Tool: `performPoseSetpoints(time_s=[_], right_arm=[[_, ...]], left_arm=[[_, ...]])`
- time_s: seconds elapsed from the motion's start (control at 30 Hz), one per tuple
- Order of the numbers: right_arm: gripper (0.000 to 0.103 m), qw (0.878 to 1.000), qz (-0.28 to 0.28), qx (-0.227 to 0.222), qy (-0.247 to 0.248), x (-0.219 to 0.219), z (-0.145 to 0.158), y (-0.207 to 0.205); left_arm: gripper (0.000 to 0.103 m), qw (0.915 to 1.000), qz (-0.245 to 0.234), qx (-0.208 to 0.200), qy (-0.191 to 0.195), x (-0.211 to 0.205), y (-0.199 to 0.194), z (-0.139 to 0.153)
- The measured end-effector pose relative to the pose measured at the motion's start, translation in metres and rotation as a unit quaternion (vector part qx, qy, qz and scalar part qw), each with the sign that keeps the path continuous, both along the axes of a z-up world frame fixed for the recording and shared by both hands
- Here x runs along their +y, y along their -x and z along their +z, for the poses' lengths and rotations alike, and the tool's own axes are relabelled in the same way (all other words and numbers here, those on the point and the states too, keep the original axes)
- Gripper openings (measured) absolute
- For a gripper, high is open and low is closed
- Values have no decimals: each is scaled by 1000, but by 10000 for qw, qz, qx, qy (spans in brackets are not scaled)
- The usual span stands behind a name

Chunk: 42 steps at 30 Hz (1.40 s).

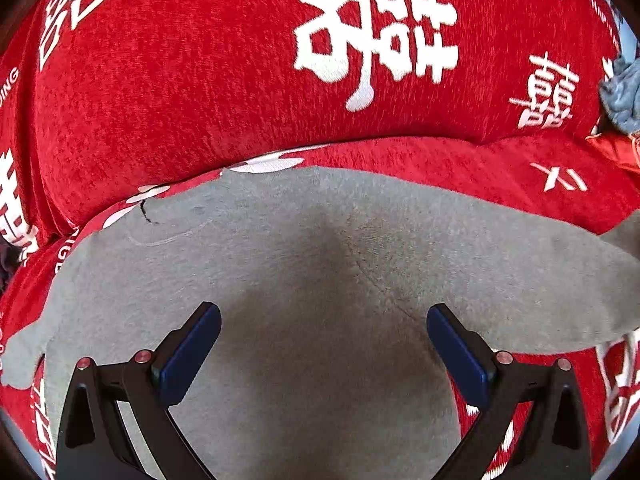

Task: Fold small clothes
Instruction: 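Close the right gripper on the grey sleeve cuff, then carry the sleeve across the sweater body toward the left gripper and release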

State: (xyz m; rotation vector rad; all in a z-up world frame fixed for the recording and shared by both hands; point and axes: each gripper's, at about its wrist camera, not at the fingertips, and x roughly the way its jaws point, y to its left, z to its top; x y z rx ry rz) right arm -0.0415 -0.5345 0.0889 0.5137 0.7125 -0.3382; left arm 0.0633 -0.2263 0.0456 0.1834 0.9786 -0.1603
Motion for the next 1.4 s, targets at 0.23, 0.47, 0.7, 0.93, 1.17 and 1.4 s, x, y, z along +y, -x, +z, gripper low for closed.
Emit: performPoseSetpoints(time_s=[0.23, 0.47, 0.7, 0.93, 1.17, 1.4], right_arm=[[4, 9991, 347, -28, 224, 44, 19, -15], [4, 9950, 891, -89, 440, 110, 41, -38], [4, 9888, 1369, -71, 584, 180, 49, -65], [4, 9817, 1805, 44, 611, 238, 44, -83], [4, 9730, 2196, 144, 692, 292, 42, -95], [4, 9644, 2504, 259, 806, 344, 34, -106]], left_arm=[[103, 9994, 69, -66, 322, 30, 7, 13], [103, 9979, 228, -85, 601, 70, 13, 19], [103, 9976, 345, -120, 581, 113, 20, 21], [103, 9957, 599, -89, 697, 155, 22, 16], [103, 9940, 731, -45, 811, 182, 26, 12], [103, 9923, 932, 23, 818, 215, 28, 9]])
